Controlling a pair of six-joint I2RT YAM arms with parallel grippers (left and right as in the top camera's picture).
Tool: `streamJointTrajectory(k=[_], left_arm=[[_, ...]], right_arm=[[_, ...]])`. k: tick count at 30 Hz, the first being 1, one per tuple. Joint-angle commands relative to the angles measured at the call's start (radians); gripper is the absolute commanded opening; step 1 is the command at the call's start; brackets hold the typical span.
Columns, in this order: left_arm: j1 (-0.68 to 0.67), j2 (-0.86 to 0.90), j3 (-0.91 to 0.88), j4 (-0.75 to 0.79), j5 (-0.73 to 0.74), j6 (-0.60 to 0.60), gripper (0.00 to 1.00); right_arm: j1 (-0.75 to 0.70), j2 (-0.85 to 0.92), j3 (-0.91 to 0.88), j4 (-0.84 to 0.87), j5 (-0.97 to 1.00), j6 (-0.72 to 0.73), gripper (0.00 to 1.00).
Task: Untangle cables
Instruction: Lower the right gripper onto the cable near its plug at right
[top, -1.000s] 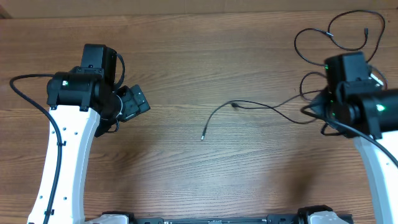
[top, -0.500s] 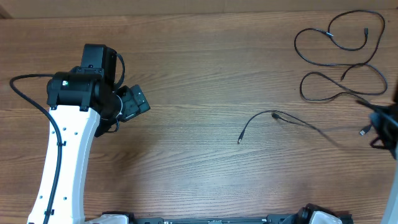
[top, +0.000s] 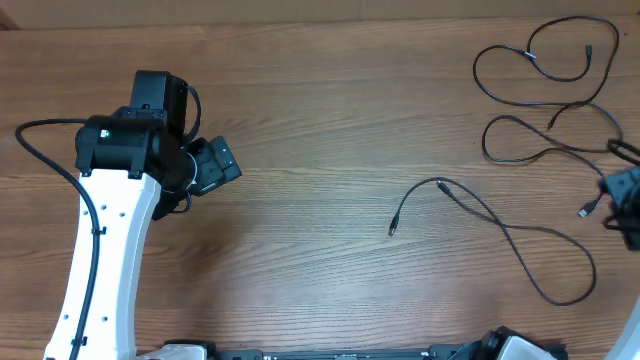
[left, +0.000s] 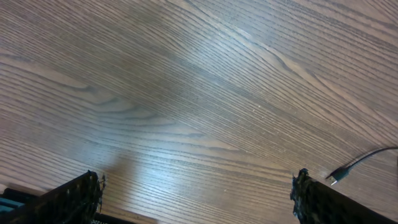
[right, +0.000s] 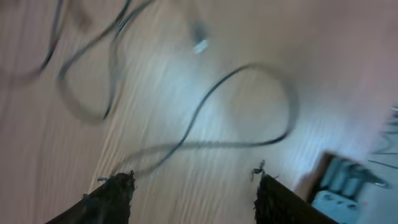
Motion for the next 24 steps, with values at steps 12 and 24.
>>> streamJointTrajectory(k=[12, 24], left_arm=[[0.003, -0.010, 0.021, 0.001, -0.011, 0.011, 0.99], [0.003, -0.010, 0.021, 0.001, -0.011, 0.011, 0.99]], right_arm=[[0.459, 0.237, -0.099, 0.149, -0.257, -0.158, 0.84], [0.702, 0.431, -0.111, 0.265, -0.234, -0.072, 0.56]])
